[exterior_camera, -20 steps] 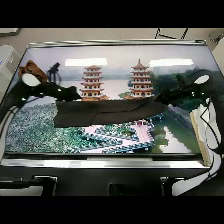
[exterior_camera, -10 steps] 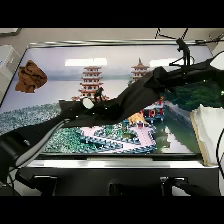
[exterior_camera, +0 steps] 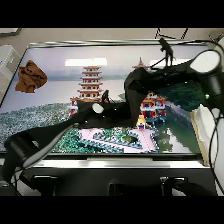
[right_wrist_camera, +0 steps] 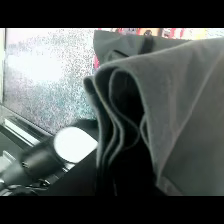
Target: Fold the clothes and pants, and hang the long-sleeved shirts on hangers.
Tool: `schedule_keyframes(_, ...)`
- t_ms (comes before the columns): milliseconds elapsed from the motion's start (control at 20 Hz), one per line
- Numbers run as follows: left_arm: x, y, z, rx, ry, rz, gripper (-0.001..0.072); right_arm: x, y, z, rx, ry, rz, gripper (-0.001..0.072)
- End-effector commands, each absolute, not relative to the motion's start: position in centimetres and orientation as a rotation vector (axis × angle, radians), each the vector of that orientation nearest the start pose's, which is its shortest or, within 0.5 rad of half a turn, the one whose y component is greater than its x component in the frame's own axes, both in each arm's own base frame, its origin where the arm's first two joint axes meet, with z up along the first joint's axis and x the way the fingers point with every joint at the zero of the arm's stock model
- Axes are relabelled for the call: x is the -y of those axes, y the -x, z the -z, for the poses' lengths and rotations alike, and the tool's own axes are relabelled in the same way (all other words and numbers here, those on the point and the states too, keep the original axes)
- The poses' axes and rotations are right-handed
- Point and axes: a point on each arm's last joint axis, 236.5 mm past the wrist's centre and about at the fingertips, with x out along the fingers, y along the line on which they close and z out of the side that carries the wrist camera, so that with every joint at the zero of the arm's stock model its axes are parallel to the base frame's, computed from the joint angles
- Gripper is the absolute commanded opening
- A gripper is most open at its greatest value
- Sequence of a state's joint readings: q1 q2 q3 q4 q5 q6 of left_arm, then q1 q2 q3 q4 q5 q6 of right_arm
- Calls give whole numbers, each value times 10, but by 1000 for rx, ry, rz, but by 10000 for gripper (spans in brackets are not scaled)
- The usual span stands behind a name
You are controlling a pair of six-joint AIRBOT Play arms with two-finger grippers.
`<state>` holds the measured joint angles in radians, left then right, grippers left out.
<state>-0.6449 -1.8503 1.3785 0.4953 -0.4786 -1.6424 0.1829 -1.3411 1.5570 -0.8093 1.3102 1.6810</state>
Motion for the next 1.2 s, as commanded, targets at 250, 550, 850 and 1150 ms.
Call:
schedule_keyframes(250, 40, -463, -66, -1044, 347, 7, 20, -387, -413, -86, -1219, -787, -755, 34)
schedule_keyframes(550, -42, -422, -191, -741, 382, -118, 21, -474, -401, 9, -1342, -1022, -665, 80)
schedule_keyframes(850, -18, -420, -196, -738, 331, -53, 21, -458, -416, -45, -1250, -1081, -866, 705)
schedule_keyframes(1150, -20, -419, -195, -738, 301, -49, 21, -177, -439, 17, -1507, -617, -327, 667)
